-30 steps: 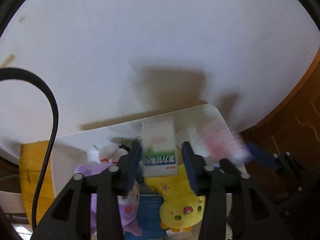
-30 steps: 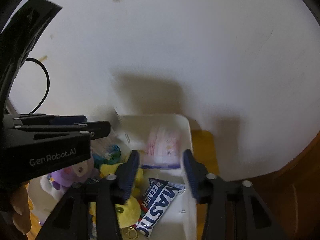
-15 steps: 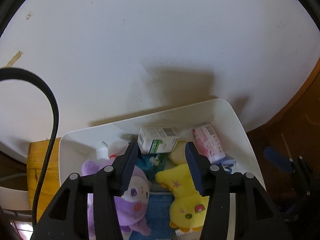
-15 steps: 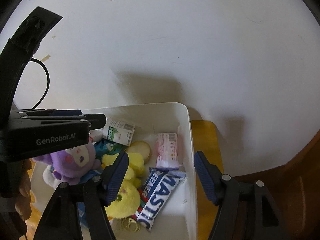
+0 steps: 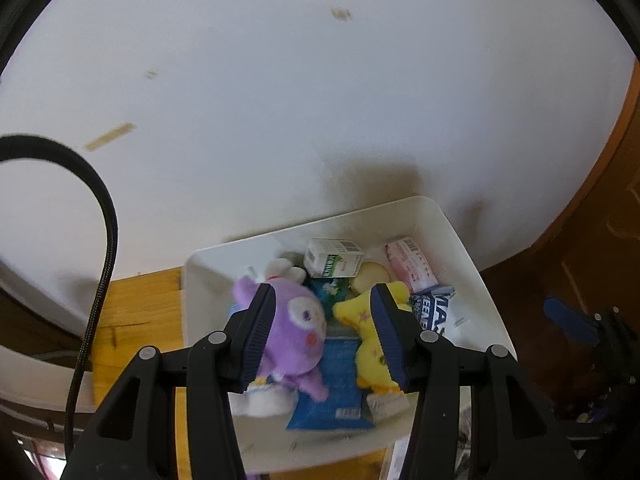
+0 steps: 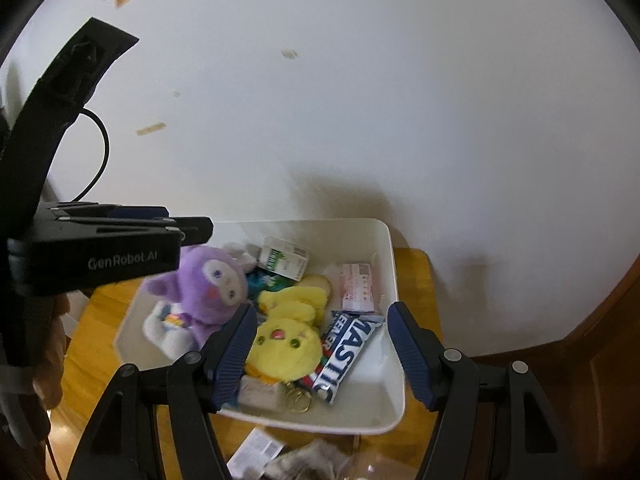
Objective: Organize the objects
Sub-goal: 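Withdraw and reach to the purple tin with the left tool while the right tool reaches the grey pouch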
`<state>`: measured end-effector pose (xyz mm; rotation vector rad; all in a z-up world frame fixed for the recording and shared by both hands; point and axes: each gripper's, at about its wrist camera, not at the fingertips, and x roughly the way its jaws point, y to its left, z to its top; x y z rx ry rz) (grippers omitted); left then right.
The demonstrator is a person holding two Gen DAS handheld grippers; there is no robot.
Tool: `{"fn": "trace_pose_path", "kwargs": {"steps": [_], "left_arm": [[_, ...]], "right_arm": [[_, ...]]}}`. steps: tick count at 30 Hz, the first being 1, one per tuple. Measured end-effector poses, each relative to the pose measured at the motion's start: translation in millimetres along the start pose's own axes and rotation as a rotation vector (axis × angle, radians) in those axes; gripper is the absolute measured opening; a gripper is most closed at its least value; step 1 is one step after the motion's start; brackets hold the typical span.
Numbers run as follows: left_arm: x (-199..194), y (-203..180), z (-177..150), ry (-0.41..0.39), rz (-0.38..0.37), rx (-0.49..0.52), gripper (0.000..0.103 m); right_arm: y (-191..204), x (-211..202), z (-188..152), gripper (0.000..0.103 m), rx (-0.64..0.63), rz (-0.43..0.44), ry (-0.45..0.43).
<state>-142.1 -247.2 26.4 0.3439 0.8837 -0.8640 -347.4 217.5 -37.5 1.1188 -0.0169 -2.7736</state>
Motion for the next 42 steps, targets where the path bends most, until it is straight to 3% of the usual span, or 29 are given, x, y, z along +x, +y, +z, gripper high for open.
{"fn": "trace_pose_path", "kwargs": {"steps": [11, 15, 22, 30, 42], "left_arm": [[-95.5, 34.6, -36.0, -0.085, 0.017, -0.038, 0.057], [-126.2, 47.8, -59.5, -0.110, 0.016, -0.048, 0.058], [-158.6, 58.8, -109.3, -0.129, 0.010, -0.028, 0.059], [-169.8, 67.7, -164.9, -0.098, -0.063, -0.040, 0.059], [-140.2, 78.0, -209.7, -0.053, -0.049, -0.055, 0.061]], "right_arm": [[31.1, -92.2, -13.6, 0.069, -0.035, -0.028, -0.092], [44.3, -130.1, -26.6, 0.080, -0.054, -0.036, -0.129], [63.4, -169.2, -56.0, 0.080, -0.093, -0.029, -0.161], [74.7, -190.8, -90.5, 0.081, -0.101, -0.012, -0.153], [46.3, -158.4, -133.8, 0.081, -0.007, -0.026, -0.078]]}}
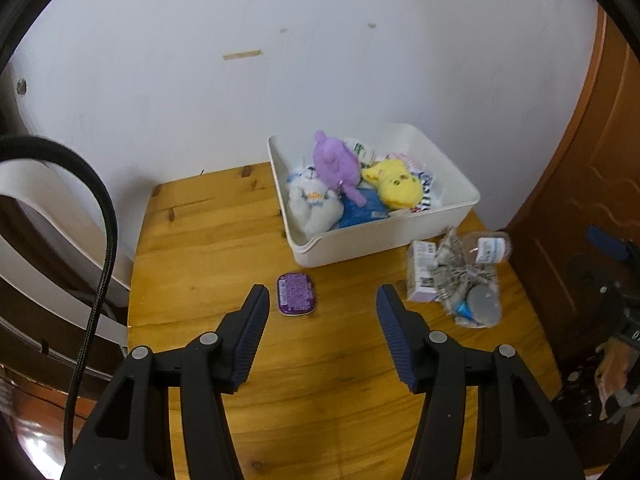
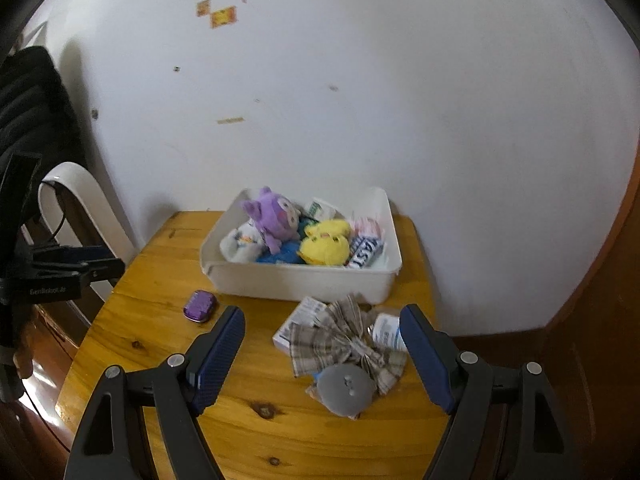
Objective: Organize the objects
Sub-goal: 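Withdraw and reach to the purple tin with the left tool while the right tool reaches the grey pouch, then grasp the purple tin with the left tool while the right tool grasps the grey round pouch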
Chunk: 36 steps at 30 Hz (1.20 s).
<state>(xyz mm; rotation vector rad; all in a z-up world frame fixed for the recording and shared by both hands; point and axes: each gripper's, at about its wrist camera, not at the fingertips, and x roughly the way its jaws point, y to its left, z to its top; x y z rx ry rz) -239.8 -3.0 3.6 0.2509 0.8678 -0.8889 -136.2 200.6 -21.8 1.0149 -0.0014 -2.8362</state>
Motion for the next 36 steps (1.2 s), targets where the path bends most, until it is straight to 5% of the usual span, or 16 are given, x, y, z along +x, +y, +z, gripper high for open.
{"fn": "trace_pose_path", "kwargs": {"steps": [14, 36], "left_arm": [[90.5, 11.6, -34.5, 0.023, 0.070, -0.055, 0.066], [175.9, 22.1, -41.2, 0.103, 0.113, -0.116, 0.066]], "right_arm": [[-40.0, 87.9, -59.7, 0.081, 0.185, -0.040, 0.148], [-40.4, 131.1, -92.5, 0.081, 0.264, -0.065, 0.136]]}}
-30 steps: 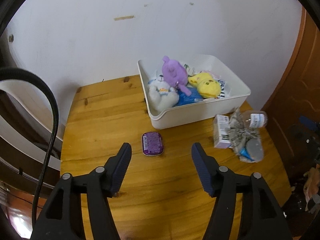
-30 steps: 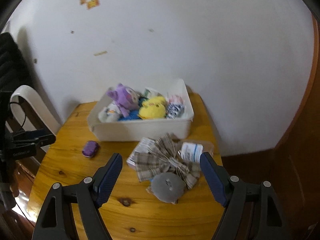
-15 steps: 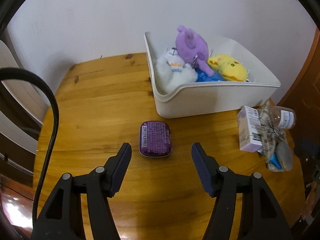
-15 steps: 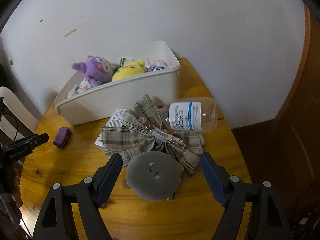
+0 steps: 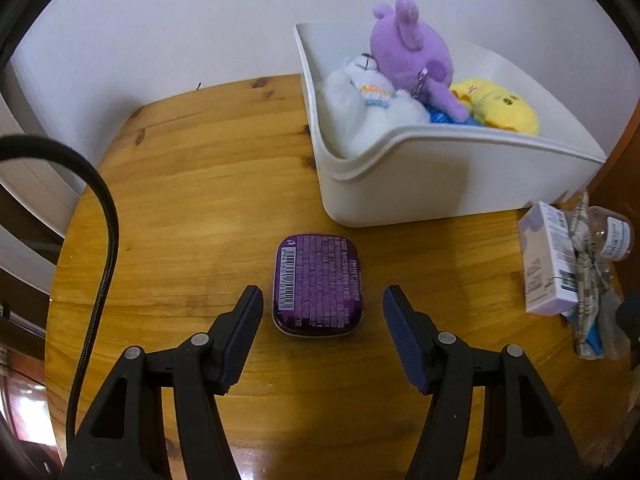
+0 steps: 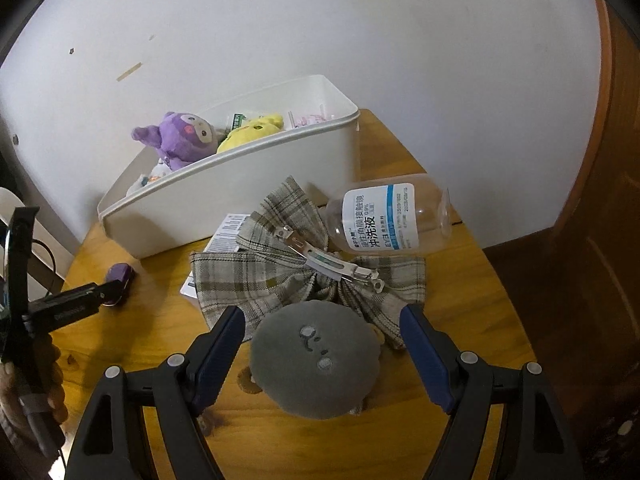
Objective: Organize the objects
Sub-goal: 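Grasp the purple tin with the left tool while the right tool grasps the grey round pouch, then lift the purple tin and grey pouch and carry both over the tray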
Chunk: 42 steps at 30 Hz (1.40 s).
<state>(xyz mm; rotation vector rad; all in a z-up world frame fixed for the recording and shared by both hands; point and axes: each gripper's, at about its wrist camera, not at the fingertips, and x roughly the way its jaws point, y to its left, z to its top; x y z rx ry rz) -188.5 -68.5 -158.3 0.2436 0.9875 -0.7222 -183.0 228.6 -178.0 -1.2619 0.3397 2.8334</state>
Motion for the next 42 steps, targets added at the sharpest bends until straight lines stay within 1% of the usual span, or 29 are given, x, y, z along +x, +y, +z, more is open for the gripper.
{"fn": "trace_pose_path", "kwargs": {"steps": [4, 9, 15, 16, 18, 21, 24, 25, 26, 27, 30, 36, 42], "left_arm": [[6.1, -3.8, 0.7, 0.000, 0.026, 0.004, 0.066], [12.0, -5.5, 1.1, 0.004, 0.039, -0.005, 0.066], [14.6, -3.3, 2.7, -0.003, 0.054, -0.021, 0.066], [15.3, -2.8, 3.5, -0.002, 0.054, -0.027, 0.067], [16.1, -1.6, 4.3, 0.000, 0.051, -0.039, 0.067], [17.3, 0.9, 4.9, -0.004, 0.052, -0.051, 0.067], [16.2, 0.2, 2.5, -0.014, 0.053, -0.056, 0.065], [15.8, 0.5, 2.3, -0.018, 0.054, -0.058, 0.063], [15.4, 0.6, 2.8, -0.022, 0.054, -0.059, 0.056], [13.5, -0.9, 1.6, -0.028, 0.054, -0.058, 0.055], [11.6, -1.2, -0.5, -0.032, 0.057, -0.063, 0.055], [11.8, 2.2, -1.1, -0.028, 0.053, -0.078, 0.054], [4.4, 8.2, -7.0, -0.007, 0.024, -0.129, 0.054]], "right_arm": [[-1.5, 4.7, -1.9, 0.081, 0.005, -0.007, 0.003], [-6.1, 10.5, -4.9, 0.081, 0.027, 0.002, 0.017], [-3.8, 14.6, -8.2, 0.080, 0.011, -0.008, 0.018], [-3.2, 15.0, -8.5, 0.079, 0.007, -0.010, 0.016], [-1.2, 15.8, -9.3, 0.072, -0.004, -0.015, 0.014], [2.6, 15.7, -10.8, 0.066, -0.025, -0.022, 0.010], [7.0, 13.2, -13.1, 0.062, -0.051, -0.048, -0.008], [8.3, 12.5, -14.0, 0.061, -0.058, -0.057, -0.014], [9.1, 12.0, -14.5, 0.058, -0.060, -0.059, -0.020], [10.2, 11.4, -15.1, 0.056, -0.063, -0.061, -0.026], [13.9, 8.8, -17.0, 0.054, -0.073, -0.064, -0.040], [18.7, 4.6, -17.8, 0.053, -0.063, -0.035, -0.044], [24.5, -6.4, -19.3, 0.052, -0.064, -0.018, -0.057]]}}
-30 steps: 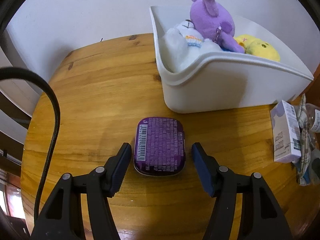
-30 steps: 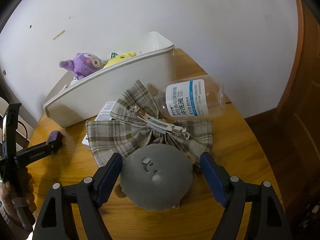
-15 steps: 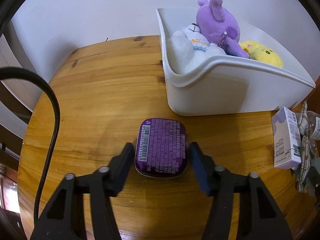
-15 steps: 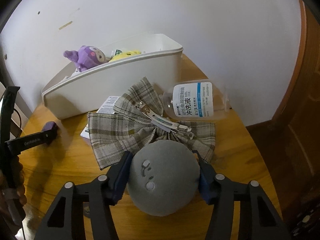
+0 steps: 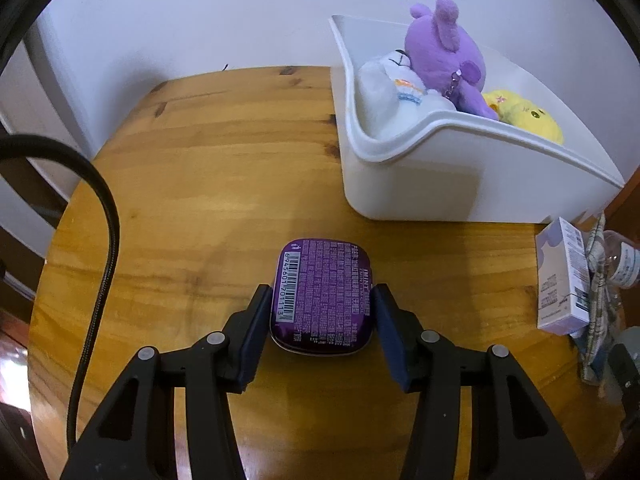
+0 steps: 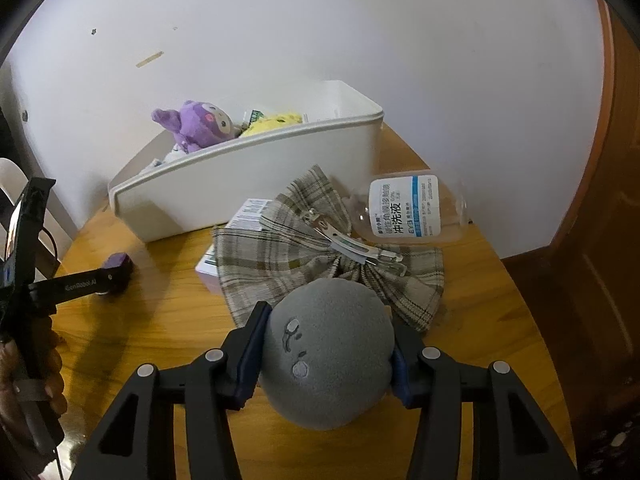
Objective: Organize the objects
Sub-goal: 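Lift the purple tin and grey pouch and carry both over the tray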
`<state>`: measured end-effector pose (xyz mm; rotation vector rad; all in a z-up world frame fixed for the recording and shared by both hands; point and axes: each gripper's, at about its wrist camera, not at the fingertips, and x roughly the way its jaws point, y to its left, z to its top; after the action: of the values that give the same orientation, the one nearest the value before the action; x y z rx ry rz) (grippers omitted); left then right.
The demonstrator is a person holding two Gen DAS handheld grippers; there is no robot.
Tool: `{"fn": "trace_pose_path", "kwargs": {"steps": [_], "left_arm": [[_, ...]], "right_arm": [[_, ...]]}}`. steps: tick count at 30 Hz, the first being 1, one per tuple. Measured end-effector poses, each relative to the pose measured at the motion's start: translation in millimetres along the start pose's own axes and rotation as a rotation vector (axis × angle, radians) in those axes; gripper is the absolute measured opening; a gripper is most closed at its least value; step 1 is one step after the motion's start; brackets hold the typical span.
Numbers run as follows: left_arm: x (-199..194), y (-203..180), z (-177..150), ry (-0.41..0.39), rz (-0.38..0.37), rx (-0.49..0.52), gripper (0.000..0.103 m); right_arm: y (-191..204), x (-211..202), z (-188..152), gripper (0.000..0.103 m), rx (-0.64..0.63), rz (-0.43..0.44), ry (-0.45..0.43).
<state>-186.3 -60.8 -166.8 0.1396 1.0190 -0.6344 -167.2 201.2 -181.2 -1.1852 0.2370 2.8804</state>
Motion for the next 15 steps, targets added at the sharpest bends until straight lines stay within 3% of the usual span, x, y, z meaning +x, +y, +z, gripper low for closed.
{"fn": "trace_pose_path", "kwargs": {"steps": [8, 15], "left_arm": [[-39.7, -6.5, -12.6, -0.029, -0.014, 0.012, 0.054], [-86.3, -18.2, -13.5, -0.071, -0.069, 0.053, 0.054]], "right_arm": [[10.9, -26.8, 2.1, 0.052, -0.010, 0.016, -0.041], [17.8, -61.7, 2.6, 0.052, -0.017, 0.025, -0.090]]}}
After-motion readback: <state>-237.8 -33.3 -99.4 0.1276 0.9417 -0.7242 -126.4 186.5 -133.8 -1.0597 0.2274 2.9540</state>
